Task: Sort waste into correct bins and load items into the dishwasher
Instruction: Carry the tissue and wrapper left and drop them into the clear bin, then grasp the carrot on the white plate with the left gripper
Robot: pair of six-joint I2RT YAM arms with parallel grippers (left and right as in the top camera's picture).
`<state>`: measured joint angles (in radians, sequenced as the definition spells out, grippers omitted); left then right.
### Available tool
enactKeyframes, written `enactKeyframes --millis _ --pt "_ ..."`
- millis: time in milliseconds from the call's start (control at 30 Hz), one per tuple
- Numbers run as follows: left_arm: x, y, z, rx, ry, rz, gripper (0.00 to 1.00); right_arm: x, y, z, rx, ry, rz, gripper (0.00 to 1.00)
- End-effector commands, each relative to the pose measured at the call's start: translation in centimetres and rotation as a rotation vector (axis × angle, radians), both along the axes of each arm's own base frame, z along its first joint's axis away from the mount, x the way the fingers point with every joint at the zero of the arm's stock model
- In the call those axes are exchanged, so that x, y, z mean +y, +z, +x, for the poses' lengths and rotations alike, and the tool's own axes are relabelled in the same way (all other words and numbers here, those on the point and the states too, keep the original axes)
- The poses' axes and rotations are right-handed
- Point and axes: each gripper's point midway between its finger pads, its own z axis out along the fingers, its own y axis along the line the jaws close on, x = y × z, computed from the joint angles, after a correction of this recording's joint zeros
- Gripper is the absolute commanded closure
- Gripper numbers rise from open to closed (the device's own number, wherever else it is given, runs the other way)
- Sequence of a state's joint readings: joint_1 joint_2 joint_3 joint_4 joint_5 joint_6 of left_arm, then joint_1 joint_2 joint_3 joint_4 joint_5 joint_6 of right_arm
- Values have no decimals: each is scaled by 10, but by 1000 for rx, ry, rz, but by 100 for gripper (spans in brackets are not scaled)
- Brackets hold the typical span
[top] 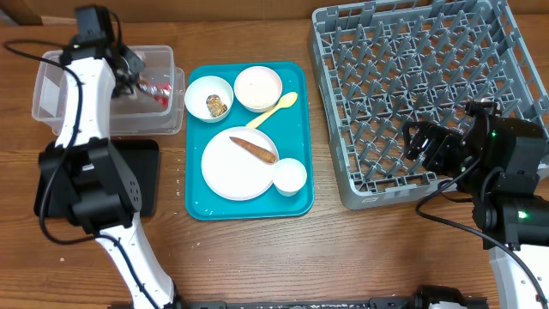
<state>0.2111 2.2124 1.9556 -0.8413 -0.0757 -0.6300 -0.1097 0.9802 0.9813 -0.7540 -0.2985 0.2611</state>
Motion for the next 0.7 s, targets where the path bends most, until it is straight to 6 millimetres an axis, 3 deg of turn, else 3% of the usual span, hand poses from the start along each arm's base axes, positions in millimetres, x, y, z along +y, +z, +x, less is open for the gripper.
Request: enactKeyframes --millis 0,67,100,233,400,467,533,667 --pt "0 8 -5 8 6 6 68 -3 10 2 -25 -8 -11 0" --pt "0 13 -3 5 -40 31 13 -3 10 2 -28 -8 -11 0" --pt "1 16 -2 3 -62 42 0 -3 11 2 -28 -8 -11 0" --pt "2 41 5 -21 -130 86 0 -3 10 2 -26 -8 -11 0" --pt "-8 101 13 -88 -273 129 0 -3 10 2 -24 -8 -11 0" --pt "-28 127 14 -128 -415 122 0 -3 10 2 -24 -7 -11 0" --pt "-67 156 -1 -150 -623 75 5 -3 10 2 -24 -8 -11 0" --pt "-105 161 -42 -37 -691 -23 12 -3 9 2 -21 -8 -10 0"
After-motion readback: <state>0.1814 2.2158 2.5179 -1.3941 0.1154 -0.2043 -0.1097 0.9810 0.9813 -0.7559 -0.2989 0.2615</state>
